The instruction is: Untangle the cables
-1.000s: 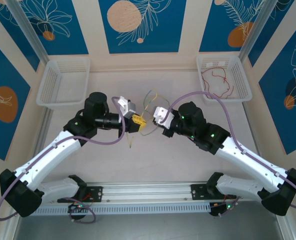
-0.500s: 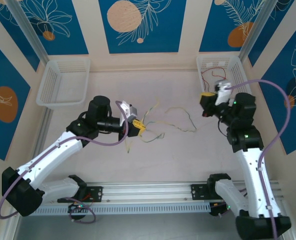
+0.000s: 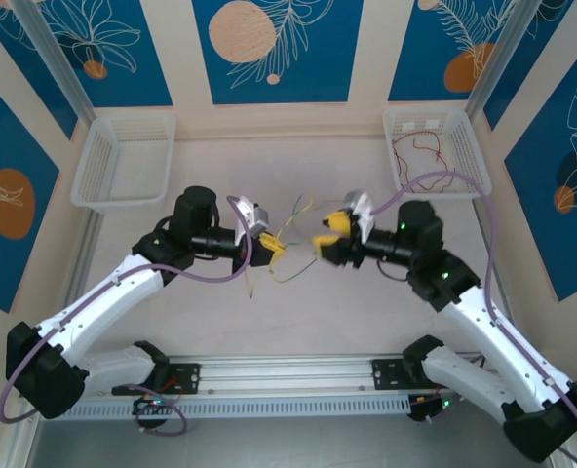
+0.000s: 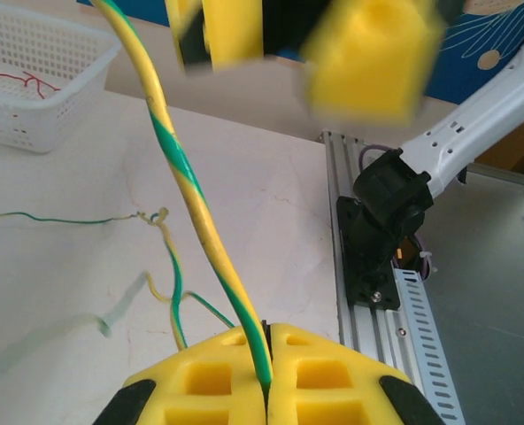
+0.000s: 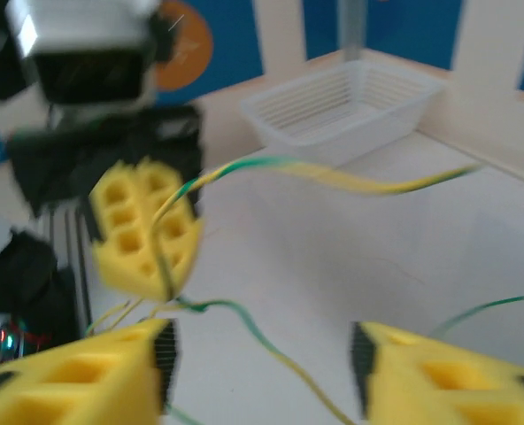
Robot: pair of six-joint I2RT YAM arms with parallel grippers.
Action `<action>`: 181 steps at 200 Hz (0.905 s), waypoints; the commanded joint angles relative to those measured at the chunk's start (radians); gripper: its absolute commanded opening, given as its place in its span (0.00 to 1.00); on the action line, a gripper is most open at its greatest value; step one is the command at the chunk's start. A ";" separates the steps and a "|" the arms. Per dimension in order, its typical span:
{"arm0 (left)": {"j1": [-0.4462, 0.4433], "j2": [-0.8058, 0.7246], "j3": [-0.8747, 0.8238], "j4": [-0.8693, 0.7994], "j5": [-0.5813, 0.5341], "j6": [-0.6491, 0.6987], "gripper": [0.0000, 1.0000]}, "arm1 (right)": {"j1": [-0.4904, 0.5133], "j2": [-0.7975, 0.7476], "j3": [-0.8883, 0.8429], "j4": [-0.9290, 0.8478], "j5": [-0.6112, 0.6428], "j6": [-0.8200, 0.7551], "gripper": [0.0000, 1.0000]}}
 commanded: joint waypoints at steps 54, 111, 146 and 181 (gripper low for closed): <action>0.010 0.015 0.033 0.031 0.101 0.012 0.00 | 0.194 0.228 0.034 0.045 0.260 -0.404 0.74; 0.011 0.003 0.032 0.005 0.082 0.029 0.00 | 0.191 0.302 0.116 0.006 0.301 -0.398 0.00; 0.010 -0.026 -0.007 0.008 0.023 0.026 0.00 | 0.076 0.260 0.129 0.059 0.308 -0.169 0.00; 0.012 -0.033 -0.024 -0.030 -0.041 0.026 0.00 | -0.134 0.165 0.108 0.096 0.090 0.199 0.00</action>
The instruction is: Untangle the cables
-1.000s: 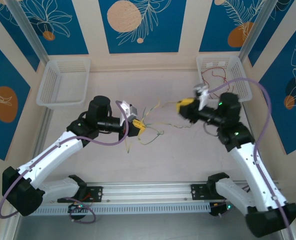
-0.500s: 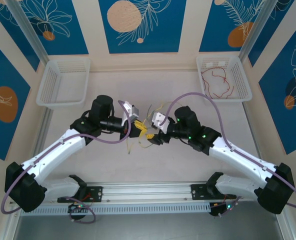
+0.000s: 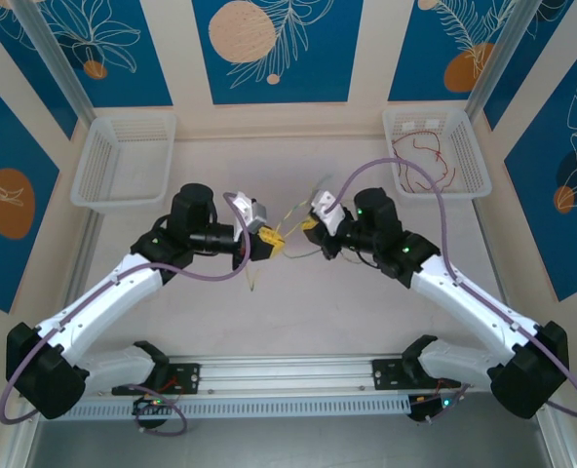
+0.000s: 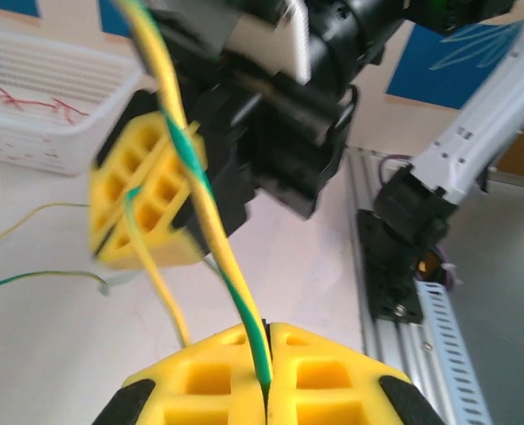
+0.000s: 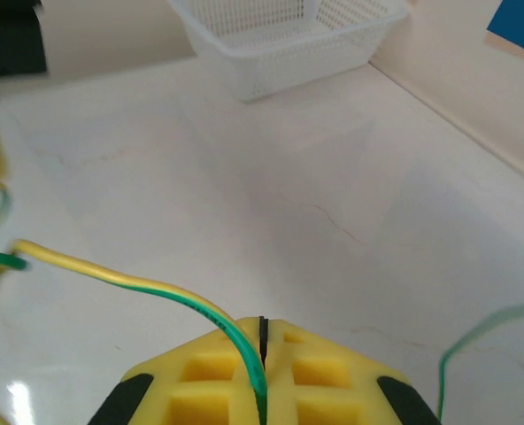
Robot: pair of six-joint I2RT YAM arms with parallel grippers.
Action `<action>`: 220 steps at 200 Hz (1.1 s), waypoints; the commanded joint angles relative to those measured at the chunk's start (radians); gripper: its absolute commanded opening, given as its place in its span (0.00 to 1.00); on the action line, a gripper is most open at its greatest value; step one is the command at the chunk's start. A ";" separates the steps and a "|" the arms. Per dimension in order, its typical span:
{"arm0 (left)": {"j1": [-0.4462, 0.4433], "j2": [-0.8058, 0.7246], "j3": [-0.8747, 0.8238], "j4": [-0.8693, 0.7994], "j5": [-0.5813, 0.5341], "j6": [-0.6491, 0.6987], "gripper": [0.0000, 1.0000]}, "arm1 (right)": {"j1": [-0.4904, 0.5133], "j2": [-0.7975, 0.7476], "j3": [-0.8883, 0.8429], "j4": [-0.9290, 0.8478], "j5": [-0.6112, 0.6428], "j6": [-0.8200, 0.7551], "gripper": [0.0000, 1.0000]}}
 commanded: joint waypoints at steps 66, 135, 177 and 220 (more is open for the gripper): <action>0.003 -0.012 -0.020 -0.087 0.062 0.025 0.00 | -0.537 -0.079 0.038 -0.019 -0.081 0.729 0.00; 0.002 -0.023 -0.036 -0.091 0.054 0.031 0.00 | -0.684 -0.013 -0.060 0.106 -0.130 0.856 0.00; 0.002 -0.030 -0.053 -0.027 -0.003 0.013 0.00 | -0.606 -0.015 -0.026 0.086 -0.249 0.798 0.00; 0.003 -0.050 -0.108 0.138 -0.096 -0.038 0.48 | -0.440 -0.047 0.073 -0.008 -0.283 0.765 0.00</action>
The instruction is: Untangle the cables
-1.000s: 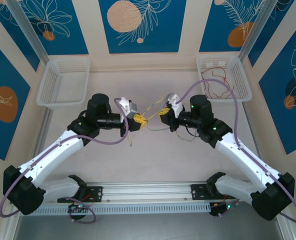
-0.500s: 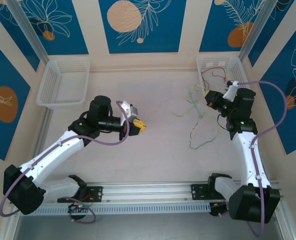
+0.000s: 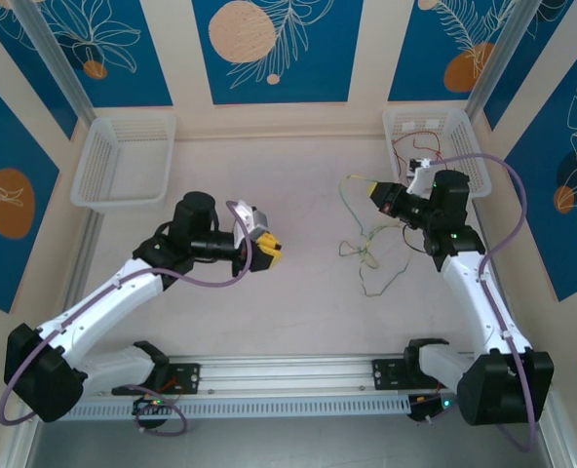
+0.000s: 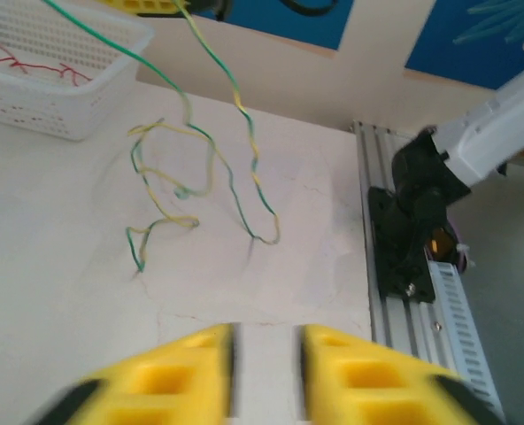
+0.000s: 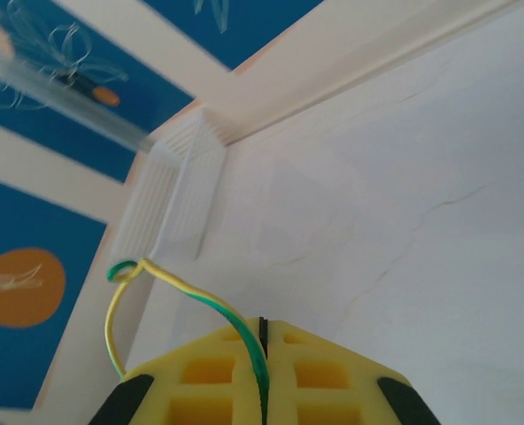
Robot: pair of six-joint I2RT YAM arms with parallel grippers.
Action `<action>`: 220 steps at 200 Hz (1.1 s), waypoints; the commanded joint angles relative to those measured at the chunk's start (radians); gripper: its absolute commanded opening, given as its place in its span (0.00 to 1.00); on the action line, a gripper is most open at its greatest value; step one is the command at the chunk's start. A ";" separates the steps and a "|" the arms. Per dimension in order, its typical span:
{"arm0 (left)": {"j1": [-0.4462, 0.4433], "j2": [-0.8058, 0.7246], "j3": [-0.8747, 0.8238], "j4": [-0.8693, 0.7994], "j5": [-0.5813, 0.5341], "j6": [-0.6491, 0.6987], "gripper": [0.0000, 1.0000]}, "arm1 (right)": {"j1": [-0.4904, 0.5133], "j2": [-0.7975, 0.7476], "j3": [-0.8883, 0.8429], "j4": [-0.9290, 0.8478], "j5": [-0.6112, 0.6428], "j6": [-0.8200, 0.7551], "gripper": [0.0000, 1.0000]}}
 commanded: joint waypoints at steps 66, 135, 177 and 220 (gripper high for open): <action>-0.048 0.117 0.021 0.147 -0.019 -0.013 0.80 | 0.160 -0.054 0.293 -0.158 -0.014 -0.033 0.00; -0.079 0.094 0.015 0.237 0.001 -0.005 0.90 | 0.217 0.059 0.490 -0.134 -0.010 0.061 0.00; -0.094 0.127 0.074 0.286 -0.012 -0.011 0.94 | 0.355 0.190 0.601 -0.119 0.073 0.104 0.00; -0.102 0.163 0.125 0.332 -0.001 -0.033 0.97 | 0.423 0.270 0.600 -0.060 0.115 0.109 0.00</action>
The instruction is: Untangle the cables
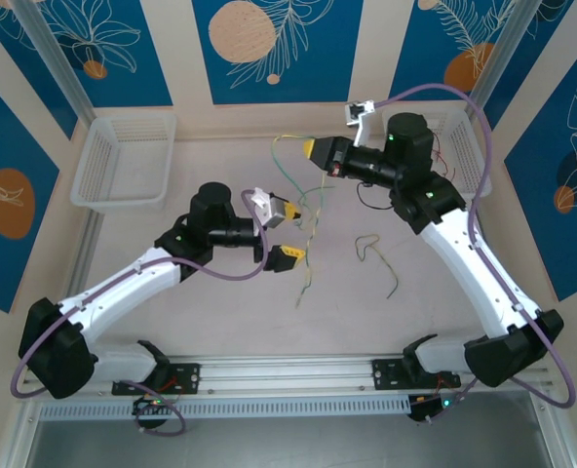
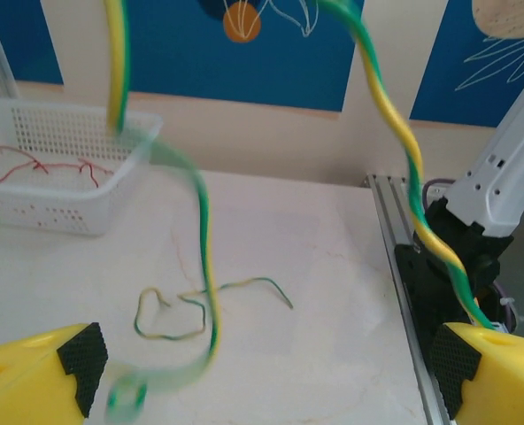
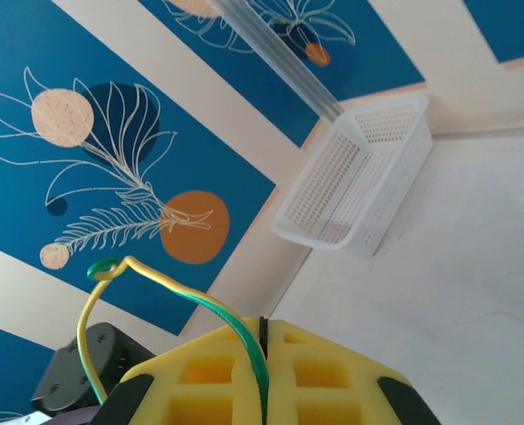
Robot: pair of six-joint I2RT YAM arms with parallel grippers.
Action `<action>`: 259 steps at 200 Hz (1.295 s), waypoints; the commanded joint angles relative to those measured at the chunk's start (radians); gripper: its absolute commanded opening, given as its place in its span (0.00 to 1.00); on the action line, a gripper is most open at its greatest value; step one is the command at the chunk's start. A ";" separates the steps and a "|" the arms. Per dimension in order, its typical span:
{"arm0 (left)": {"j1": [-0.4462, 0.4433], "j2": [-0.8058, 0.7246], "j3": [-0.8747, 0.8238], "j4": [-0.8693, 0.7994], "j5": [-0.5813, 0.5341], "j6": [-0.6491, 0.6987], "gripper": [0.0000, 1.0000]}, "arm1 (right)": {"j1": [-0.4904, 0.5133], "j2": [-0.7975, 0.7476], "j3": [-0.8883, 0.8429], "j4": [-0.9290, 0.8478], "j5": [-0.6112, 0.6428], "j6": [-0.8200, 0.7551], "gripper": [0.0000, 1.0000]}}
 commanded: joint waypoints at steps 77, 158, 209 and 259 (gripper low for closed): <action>-0.013 -0.017 0.024 0.050 -0.033 0.031 0.90 | 0.095 0.041 0.013 -0.011 0.246 -0.213 0.00; -0.007 -0.052 0.038 -0.087 0.099 0.098 0.84 | 0.069 0.024 -0.014 -0.033 0.230 -0.422 0.00; -0.005 -0.029 0.033 -0.051 -0.064 0.092 0.85 | 0.099 -0.048 -0.103 0.067 0.187 -0.280 0.00; -0.006 0.035 0.102 -0.051 0.037 0.031 0.87 | 0.203 -0.113 -0.223 0.205 0.378 -0.335 0.00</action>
